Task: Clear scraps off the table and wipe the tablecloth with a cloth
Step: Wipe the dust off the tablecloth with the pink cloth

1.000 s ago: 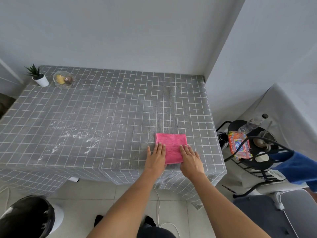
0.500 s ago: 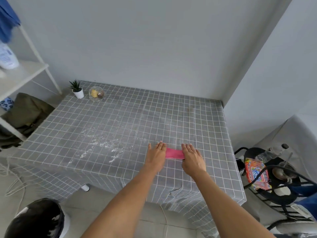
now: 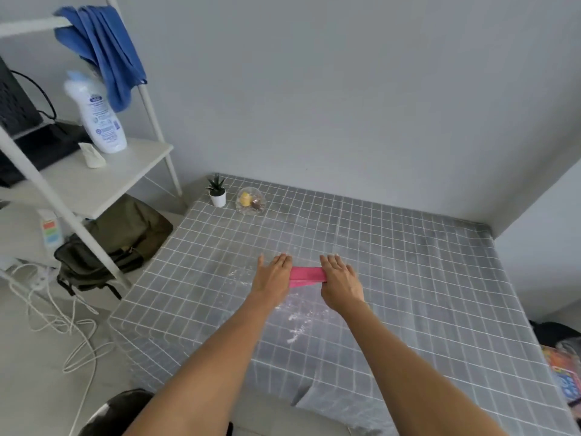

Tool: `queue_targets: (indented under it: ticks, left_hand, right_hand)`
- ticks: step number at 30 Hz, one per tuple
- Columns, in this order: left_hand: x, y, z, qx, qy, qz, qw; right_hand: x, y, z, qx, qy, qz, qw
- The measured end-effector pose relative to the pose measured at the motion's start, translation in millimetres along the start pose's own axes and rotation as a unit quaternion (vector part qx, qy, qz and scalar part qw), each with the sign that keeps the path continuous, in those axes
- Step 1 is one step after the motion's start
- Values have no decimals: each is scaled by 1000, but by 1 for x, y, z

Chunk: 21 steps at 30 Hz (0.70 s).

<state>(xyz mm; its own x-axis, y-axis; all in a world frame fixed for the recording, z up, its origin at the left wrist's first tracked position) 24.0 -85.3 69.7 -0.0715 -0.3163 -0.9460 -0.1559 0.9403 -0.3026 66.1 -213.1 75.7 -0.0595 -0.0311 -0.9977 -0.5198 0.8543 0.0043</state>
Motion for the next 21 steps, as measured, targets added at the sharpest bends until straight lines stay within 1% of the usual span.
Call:
queue_targets:
  ticks: [5, 10, 13, 17, 19, 21]
  left_hand:
    - [-29, 87, 19, 19, 16, -36, 999]
    - [-51, 157, 37, 49, 26, -37, 998]
    - [-60, 183, 47, 56, 27, -35, 997]
    - [-72, 202, 65, 52, 16, -44, 998]
    - [-78, 205, 75, 52, -6, -32, 998]
    - [-82, 209, 83, 51, -42, -44, 997]
  right_hand:
    - [6, 76, 50, 2, 13, 24, 1000]
    - [10, 132, 91, 10, 23, 41, 999]
    - [10, 155, 110, 17, 27, 44, 999]
    - [7, 167, 134, 30, 28, 40, 998]
    - [3, 169, 146, 40, 6, 45, 998]
    - [-1, 169, 154, 59, -26, 60, 996]
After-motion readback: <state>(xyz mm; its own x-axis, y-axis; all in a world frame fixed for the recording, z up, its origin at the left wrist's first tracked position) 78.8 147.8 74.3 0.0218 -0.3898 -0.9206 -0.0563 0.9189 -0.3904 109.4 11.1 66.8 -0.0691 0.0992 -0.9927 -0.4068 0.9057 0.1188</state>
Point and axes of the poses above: each hand's wrist, its own z-axis towards the middle knuckle, its own x-axis out of the palm, y = z × x, the point moved 8 cm from there along z, towards the middle knuckle, and after that the axes turned 13 degrees about -z, right-handed, at the moved point
